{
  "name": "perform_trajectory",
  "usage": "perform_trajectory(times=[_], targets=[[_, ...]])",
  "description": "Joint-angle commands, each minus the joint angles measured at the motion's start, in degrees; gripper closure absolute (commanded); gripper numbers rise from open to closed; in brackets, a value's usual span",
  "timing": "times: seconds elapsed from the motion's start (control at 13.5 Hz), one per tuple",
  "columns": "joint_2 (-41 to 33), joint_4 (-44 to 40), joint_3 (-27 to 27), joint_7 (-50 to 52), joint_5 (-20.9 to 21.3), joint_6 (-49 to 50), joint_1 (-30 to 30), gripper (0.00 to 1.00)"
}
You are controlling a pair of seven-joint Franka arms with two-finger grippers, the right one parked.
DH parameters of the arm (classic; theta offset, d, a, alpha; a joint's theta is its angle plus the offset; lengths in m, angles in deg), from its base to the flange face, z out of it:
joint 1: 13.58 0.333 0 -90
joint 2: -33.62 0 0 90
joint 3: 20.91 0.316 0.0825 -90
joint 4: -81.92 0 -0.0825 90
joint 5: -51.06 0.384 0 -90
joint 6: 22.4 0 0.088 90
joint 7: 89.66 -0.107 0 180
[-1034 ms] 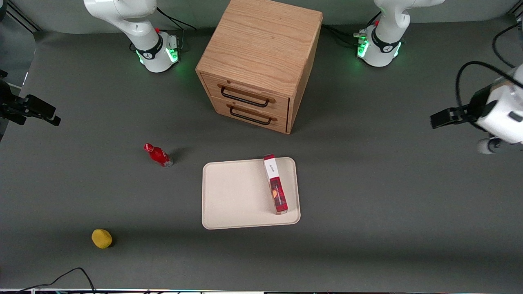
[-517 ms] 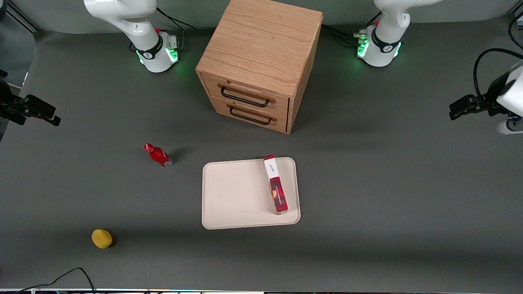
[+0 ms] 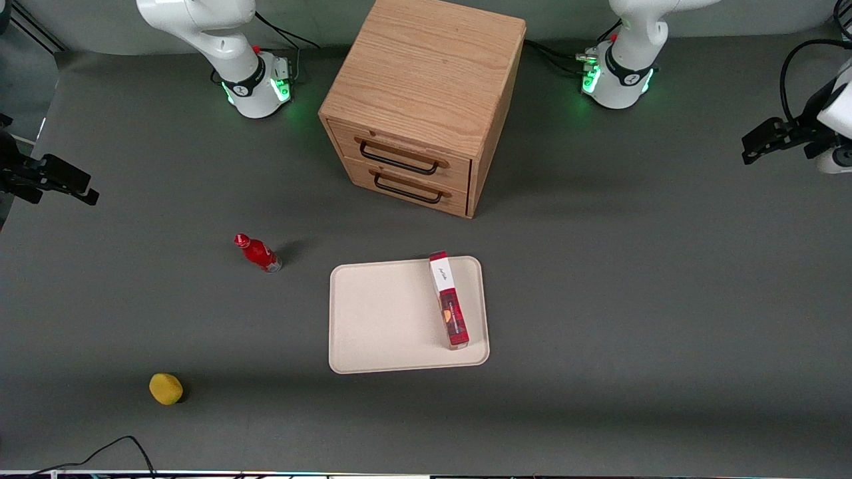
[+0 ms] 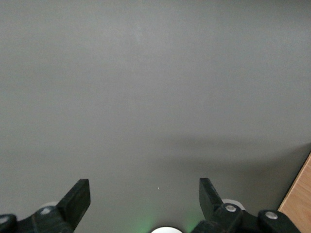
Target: Place red cookie box on tray
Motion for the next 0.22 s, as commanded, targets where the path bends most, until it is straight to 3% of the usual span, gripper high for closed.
perform_trajectory(times=[0.0, 0.15], targets=[[-1.2, 0.1, 0.5, -1.2, 0.3, 1.9, -0.3, 0.0], [-1.1, 0.1, 0.5, -1.2, 0.3, 1.8, -0.1, 0.0]])
